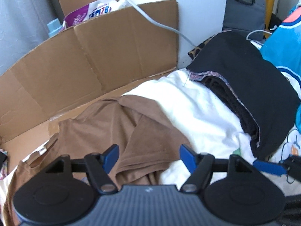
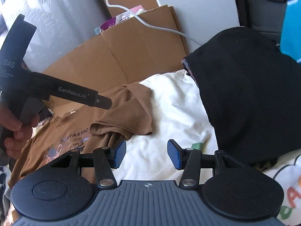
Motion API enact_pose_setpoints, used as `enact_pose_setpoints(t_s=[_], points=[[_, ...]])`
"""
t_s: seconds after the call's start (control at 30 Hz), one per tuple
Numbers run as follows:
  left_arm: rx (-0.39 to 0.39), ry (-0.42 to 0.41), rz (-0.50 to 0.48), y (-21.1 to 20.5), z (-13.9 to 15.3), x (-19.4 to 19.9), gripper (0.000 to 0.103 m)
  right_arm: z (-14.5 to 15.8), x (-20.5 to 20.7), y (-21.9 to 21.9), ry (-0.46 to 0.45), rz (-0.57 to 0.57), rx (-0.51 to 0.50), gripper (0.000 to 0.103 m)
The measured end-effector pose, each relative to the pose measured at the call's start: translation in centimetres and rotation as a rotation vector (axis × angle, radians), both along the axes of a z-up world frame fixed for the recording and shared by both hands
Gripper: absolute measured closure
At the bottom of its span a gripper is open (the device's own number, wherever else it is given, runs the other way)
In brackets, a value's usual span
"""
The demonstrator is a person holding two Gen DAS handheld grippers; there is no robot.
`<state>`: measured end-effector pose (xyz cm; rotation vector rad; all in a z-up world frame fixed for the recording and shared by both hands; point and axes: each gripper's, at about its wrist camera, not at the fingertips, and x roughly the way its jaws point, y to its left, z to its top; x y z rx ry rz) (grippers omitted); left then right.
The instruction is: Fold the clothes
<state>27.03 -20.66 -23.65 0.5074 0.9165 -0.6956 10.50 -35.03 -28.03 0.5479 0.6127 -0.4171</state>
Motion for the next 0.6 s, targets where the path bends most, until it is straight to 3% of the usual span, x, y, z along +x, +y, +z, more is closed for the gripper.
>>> enact_pose_setpoints(t_s=[0.3,0.6], points=[[-0.038,0.060,-0.080,-2.4,-3.4,-0.2,0.029,-2.5,-1.0,-1.3,0.029,-0.018,0.008,0.047],[-0.041,0.028,-0.104,-4.8,-8.0,-1.1,0.029,-2.7,-3.3,-1.5,0.066,0.027,-0.042,0.047]])
